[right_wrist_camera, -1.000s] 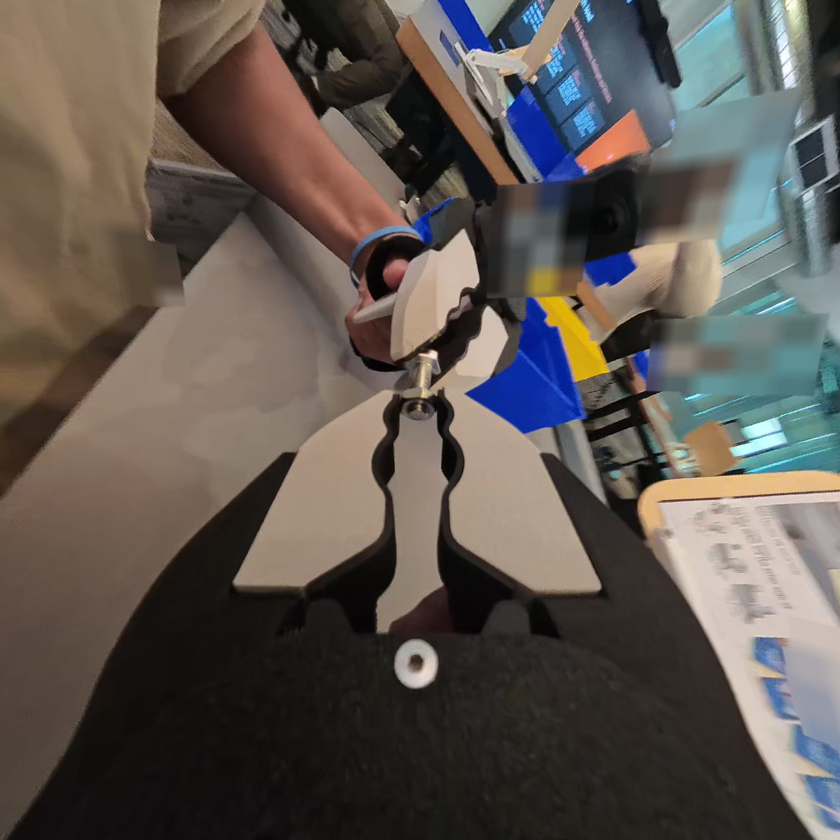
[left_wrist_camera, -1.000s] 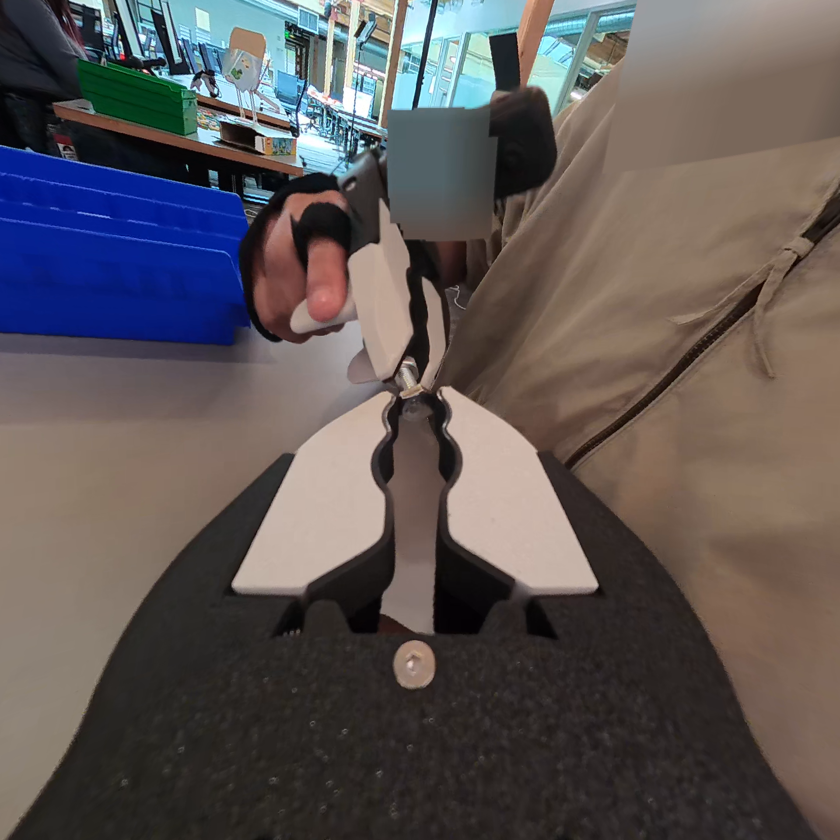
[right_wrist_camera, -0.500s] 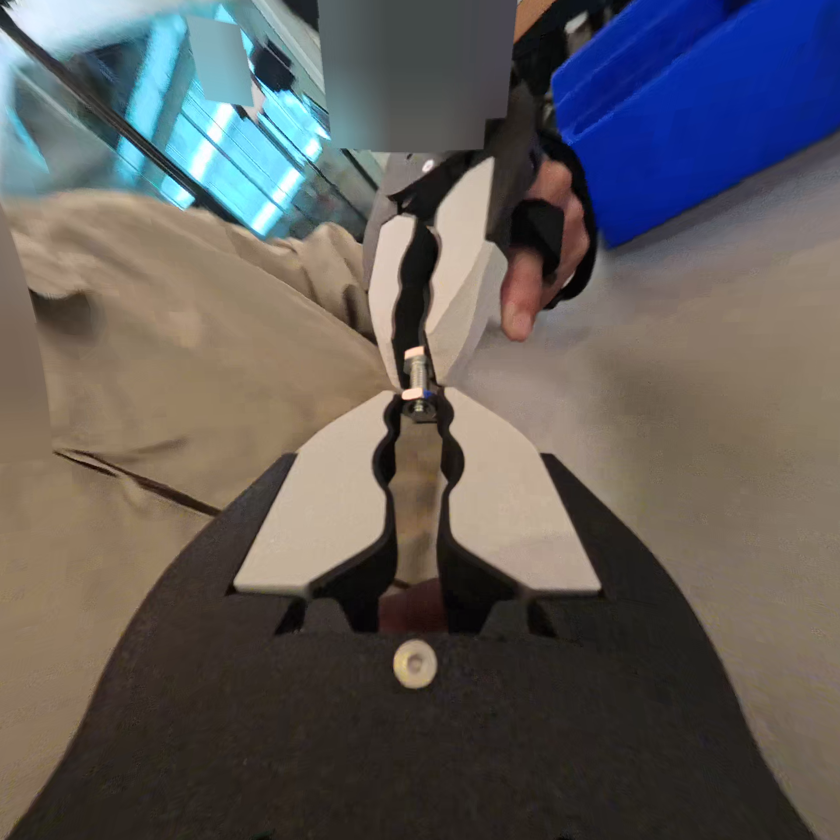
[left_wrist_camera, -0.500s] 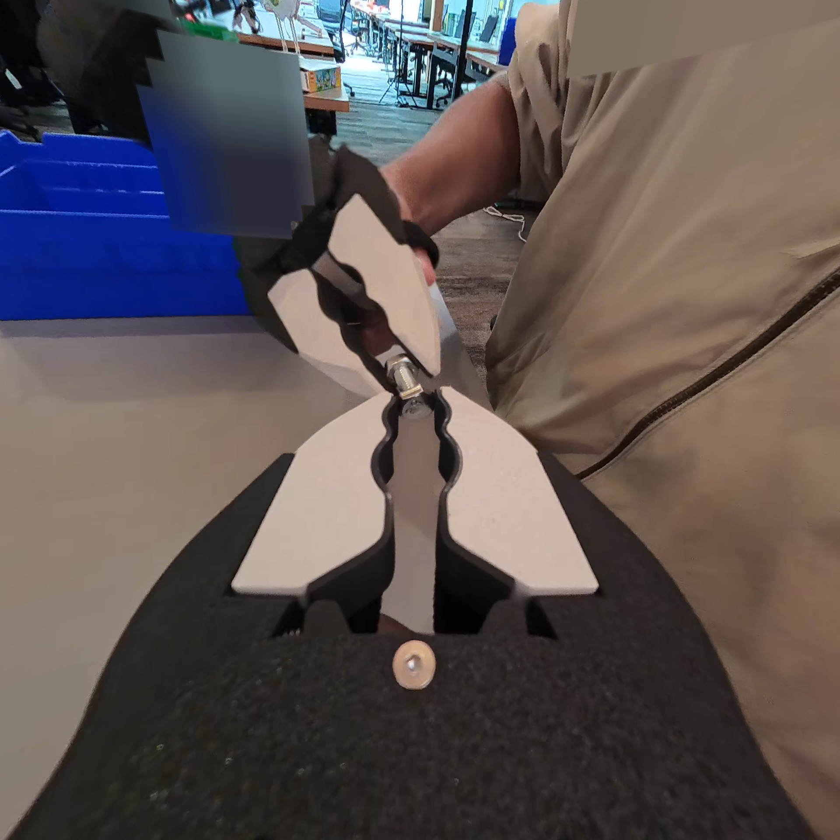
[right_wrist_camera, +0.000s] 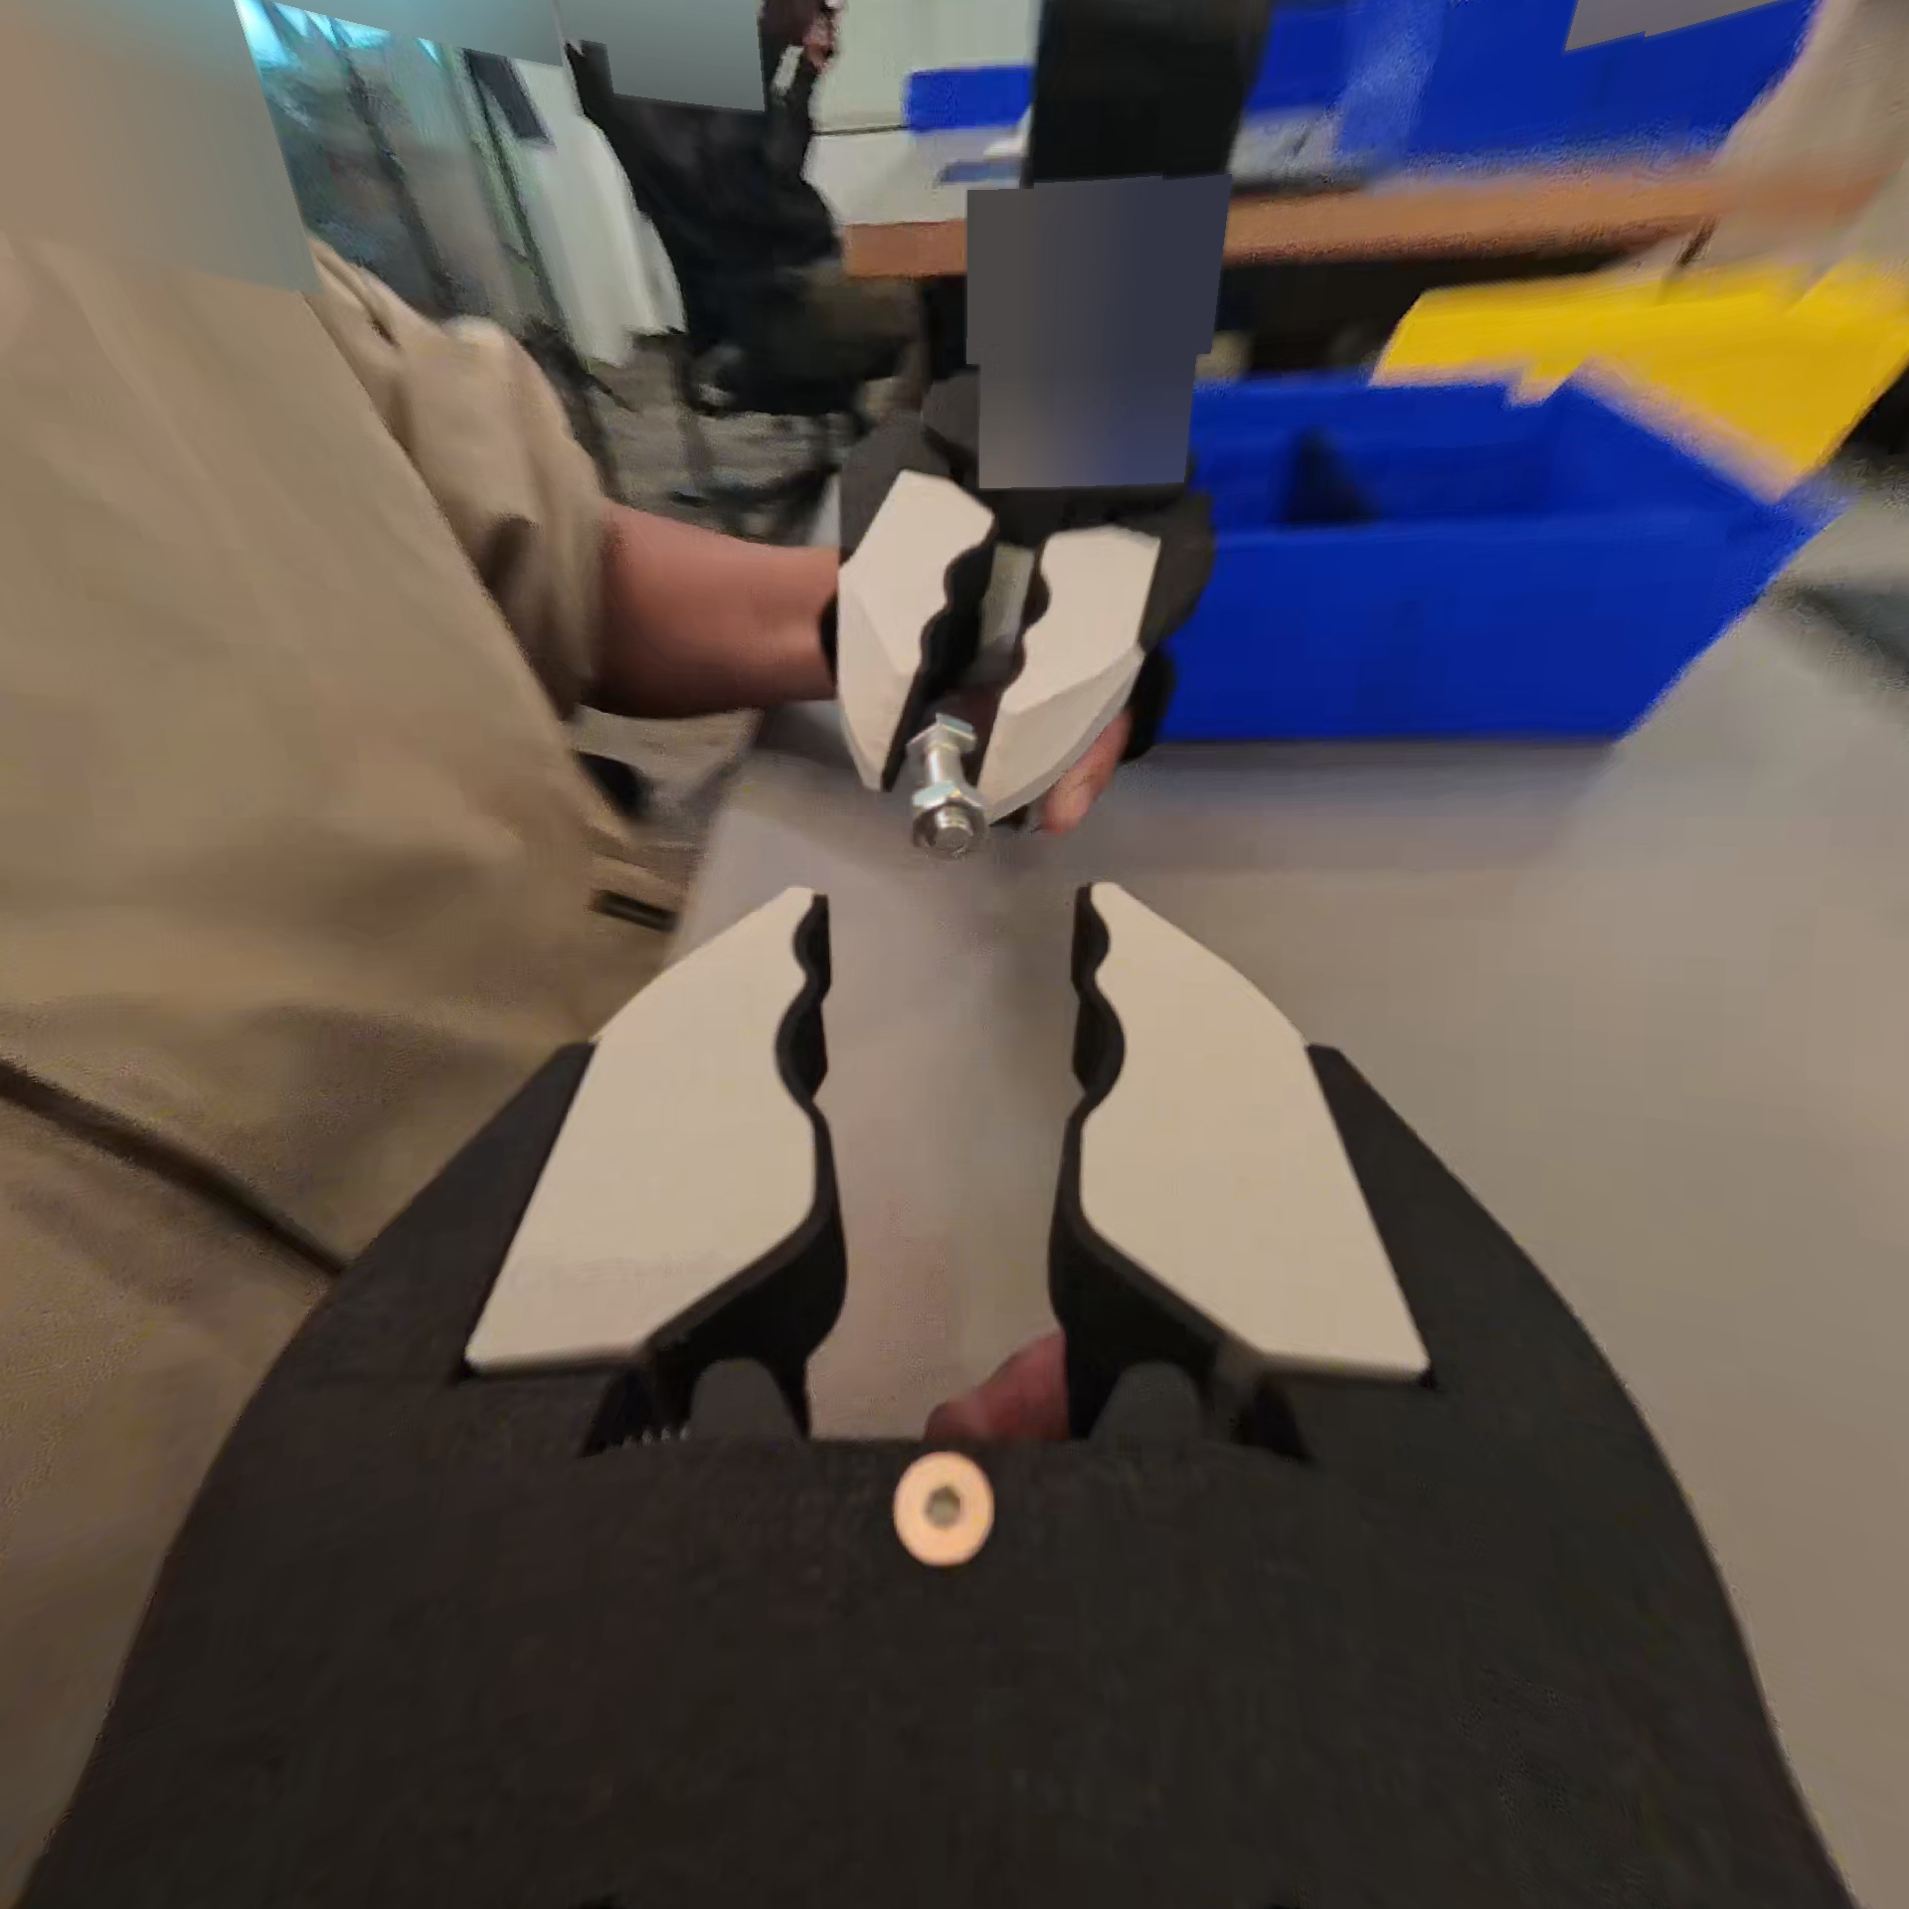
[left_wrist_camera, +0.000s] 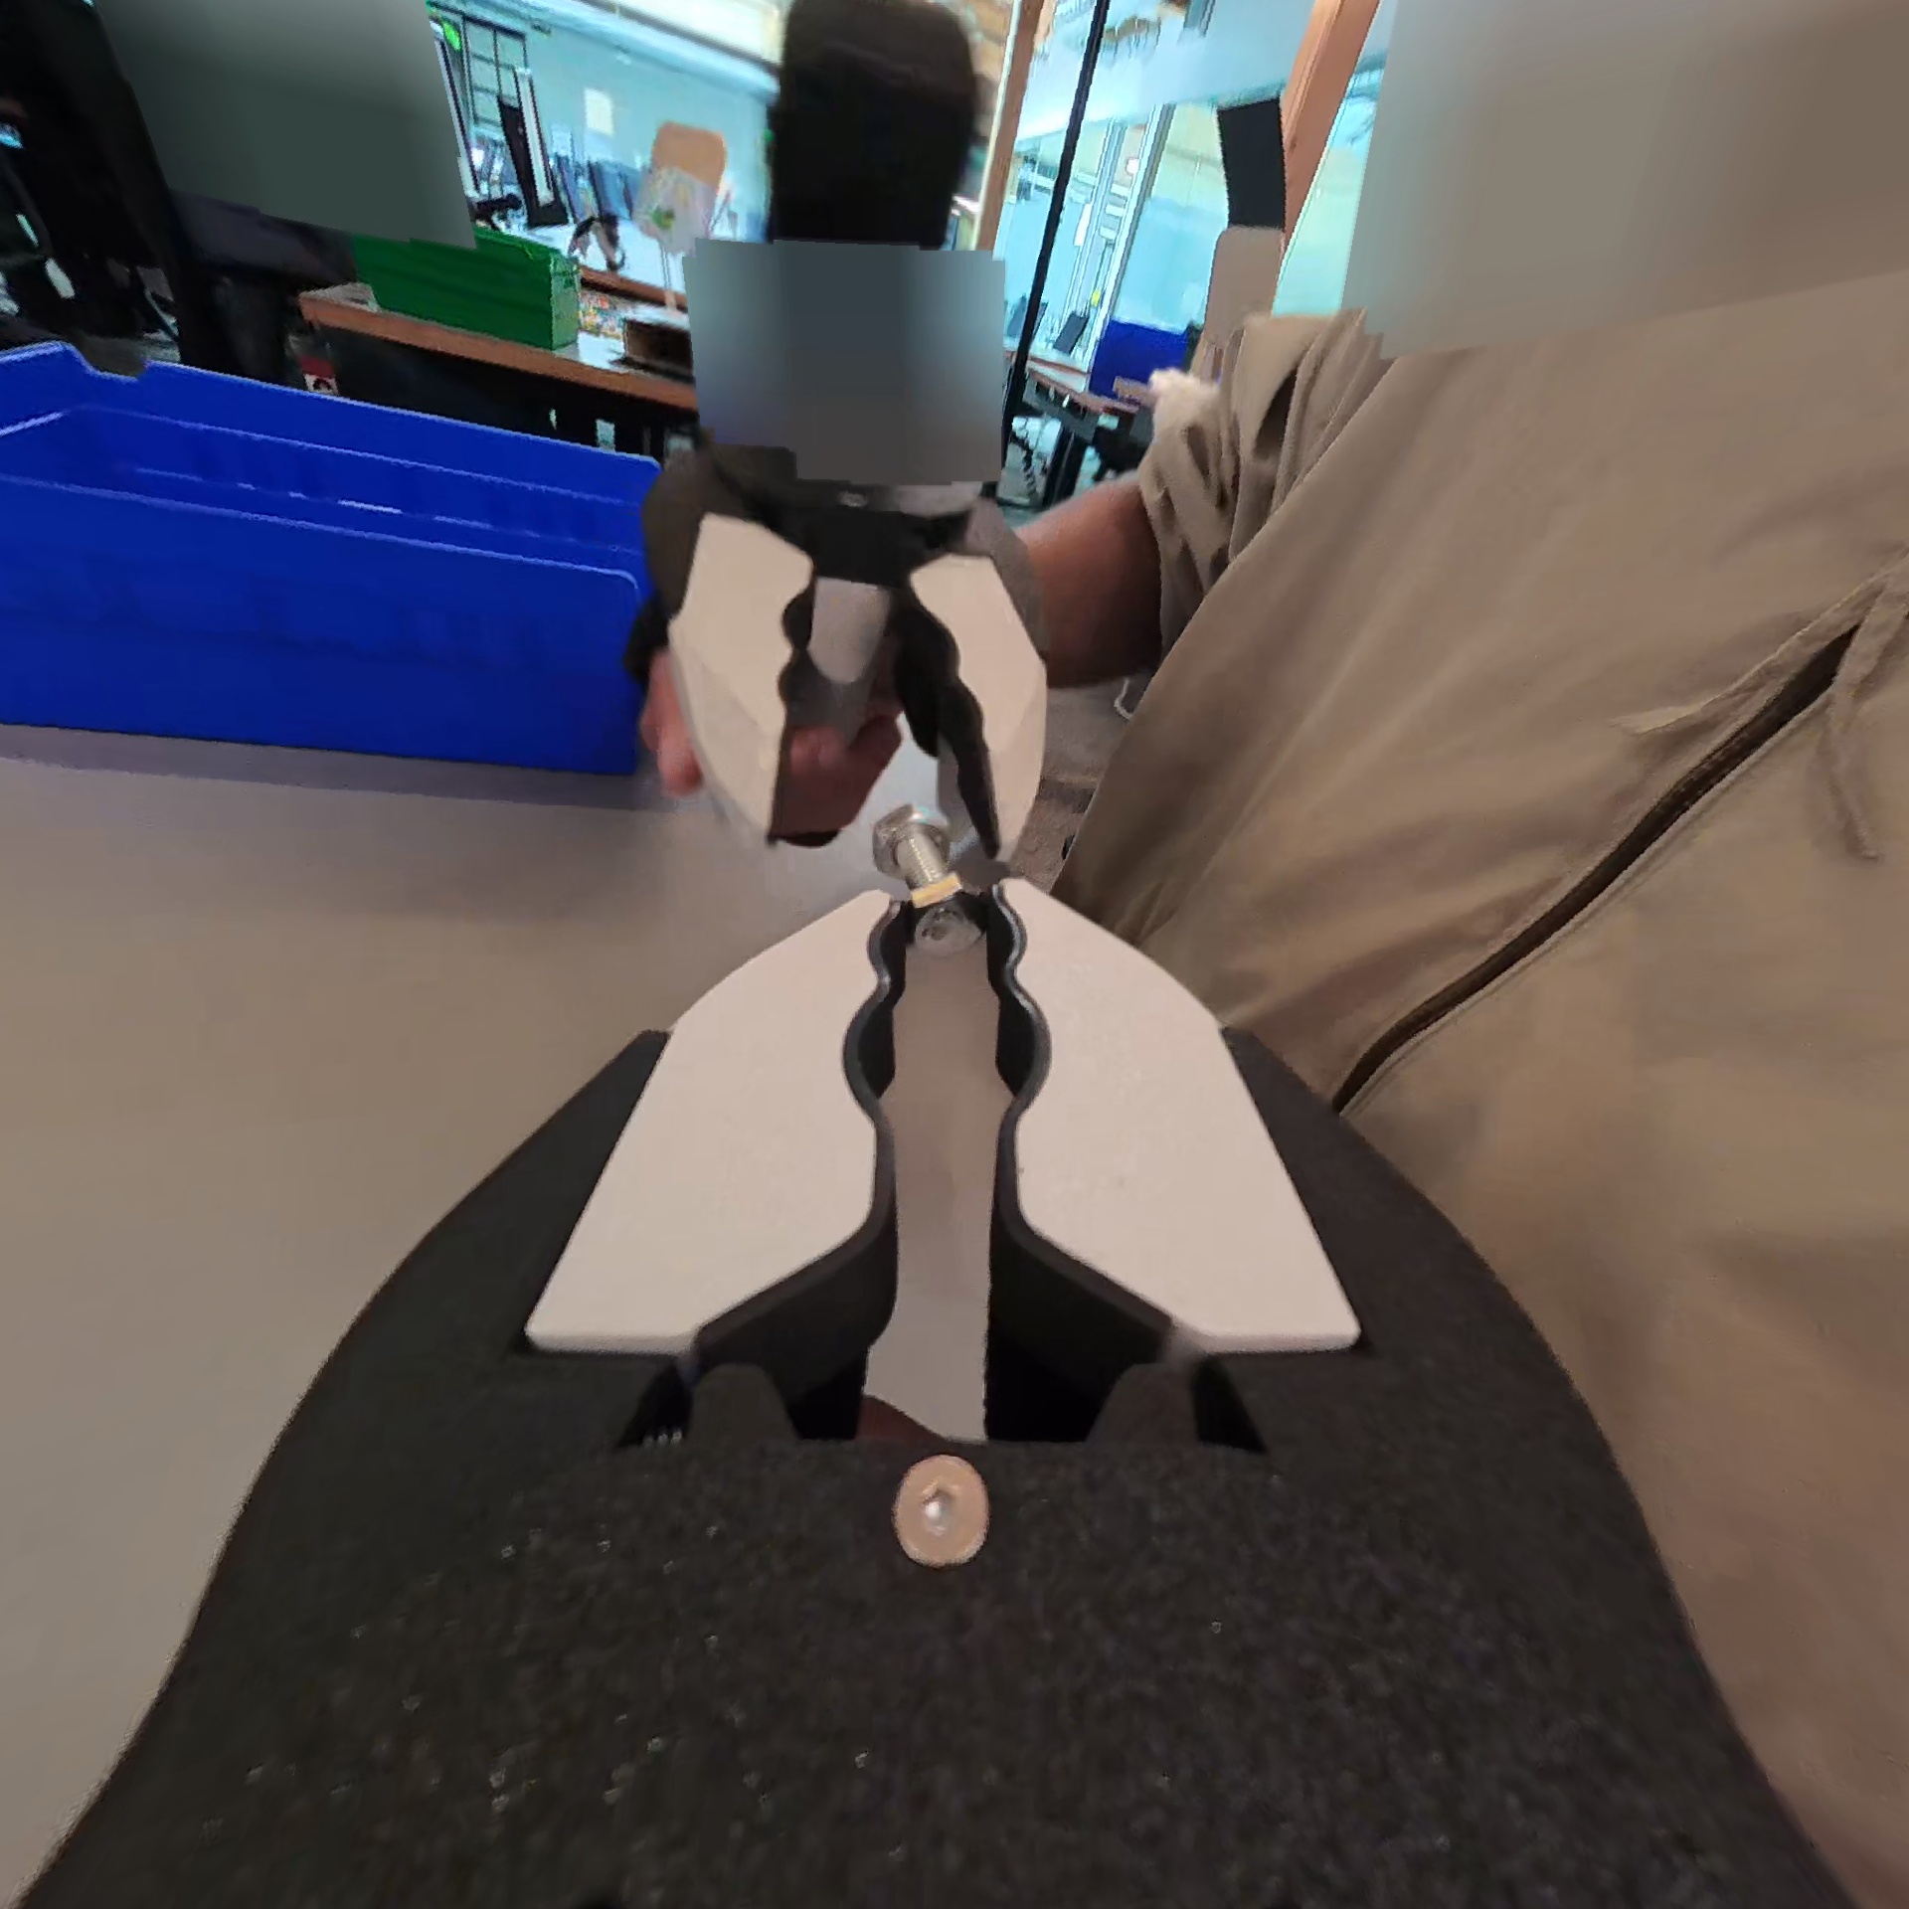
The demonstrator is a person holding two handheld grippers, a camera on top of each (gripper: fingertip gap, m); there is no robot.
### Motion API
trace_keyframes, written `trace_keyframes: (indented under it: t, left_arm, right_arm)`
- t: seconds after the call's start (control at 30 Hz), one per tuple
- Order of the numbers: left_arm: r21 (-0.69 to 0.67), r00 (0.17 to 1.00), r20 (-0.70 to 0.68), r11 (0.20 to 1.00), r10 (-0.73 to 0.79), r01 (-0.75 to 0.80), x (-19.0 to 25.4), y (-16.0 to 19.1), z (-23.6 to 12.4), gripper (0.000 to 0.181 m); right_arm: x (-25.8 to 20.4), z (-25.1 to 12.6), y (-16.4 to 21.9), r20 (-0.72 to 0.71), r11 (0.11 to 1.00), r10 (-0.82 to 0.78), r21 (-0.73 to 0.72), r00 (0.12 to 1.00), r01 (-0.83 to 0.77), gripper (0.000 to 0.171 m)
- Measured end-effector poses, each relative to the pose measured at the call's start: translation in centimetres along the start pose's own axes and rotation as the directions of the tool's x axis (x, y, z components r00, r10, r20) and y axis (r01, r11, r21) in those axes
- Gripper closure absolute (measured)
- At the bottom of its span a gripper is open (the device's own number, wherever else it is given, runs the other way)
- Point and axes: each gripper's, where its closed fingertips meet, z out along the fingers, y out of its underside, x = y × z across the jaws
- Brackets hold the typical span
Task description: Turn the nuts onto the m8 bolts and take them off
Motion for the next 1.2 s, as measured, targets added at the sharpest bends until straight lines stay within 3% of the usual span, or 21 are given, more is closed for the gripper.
trace_keyframes:
  t: [0.03,0.1,0.2,0.37,0.43,0.53,0.67,0.77,0.87,1.0,1.1,1.2]
  left_arm:
    - [0.018,1.0,-0.009,1.0,-0.014,0.014,0.1,-0.2,-0.1,0.167]
    - [0.029,0.998,-0.039,0.998,-0.047,0.048,0.3,-0.2,-0.4,0.167]
    - [0.013,0.995,-0.07,0.997,-0.069,0.07,0.1,0.4,-0.3,0.167]
    - [-0.029,0.992,-0.11,0.998,-0.064,0.061,0.7,0.7,0.3,0.167]
    - [-0.031,0.992,-0.113,0.998,-0.059,0.056,0.9,0.6,0.4,0.167]
    - [-0.036,0.992,-0.115,0.998,-0.055,0.051,0.8,0.6,0.5,0.167]
    - [-0.039,0.996,-0.087,0.999,-0.036,0.032,0.4,0.6,0.4,0.167]
    - [-0.06,0.998,-0.061,0.998,-0.012,0.009,0.1,0.7,0.6,0.166]
    - [-0.066,0.999,-0.045,0.998,0.008,-0.011,0.0,0.6,0.7,0.167]
    - [-0.08,0.999,-0.006,0.996,0.044,-0.044,-0.4,0.4,0.6,0.167]
    - [-0.14,0.996,0.028,0.987,0.084,-0.079,-0.8,1.2,0.7,0.167]
    - [-0.203,0.991,0.068,0.974,0.116,-0.1,-1.3,2.3,1.1,0.167]
  right_arm:
    - [0.4,-0.3,-0.5,-0.097,0.986,-0.167,0.008,0.981,0.168,0.126]
    - [0.4,-0.6,-1.7,-0.272,0.862,-0.496,-0.039,0.825,0.506,0.128]
    - [-0.7,0.8,-1.2,-0.254,0.628,-0.774,-0.196,0.58,0.753,0.136]
    - [-0.9,1.7,-0.8,-0.179,0.57,-0.821,-0.193,0.542,0.799,0.132]
    - [-1.0,1.6,-0.6,-0.148,0.527,-0.85,-0.203,0.506,0.825,0.14]
    - [-1.0,1.5,-0.7,-0.117,0.542,-0.84,-0.202,0.53,0.816,0.155]
    - [-1.0,1.5,-0.5,-0.07,0.741,-0.666,-0.18,0.743,0.647,0.156]
    - [-1.1,1.5,-0.1,-0.016,0.904,-0.414,-0.129,0.91,0.408,0.156]
    - [-1.4,1.4,-0.2,0.054,0.992,-0.108,-0.058,0.993,0.111,0.156]
    - [-1.1,1.3,-0.6,0.146,0.964,0.265,0.0,0.953,-0.268,0.157]
    - [-1.1,1.3,0.0,0.232,0.862,0.502,-0.05,0.833,-0.505,0.157]
    - [-0.8,1.3,0.9,0.285,0.699,0.706,-0.139,0.648,-0.701,0.157]
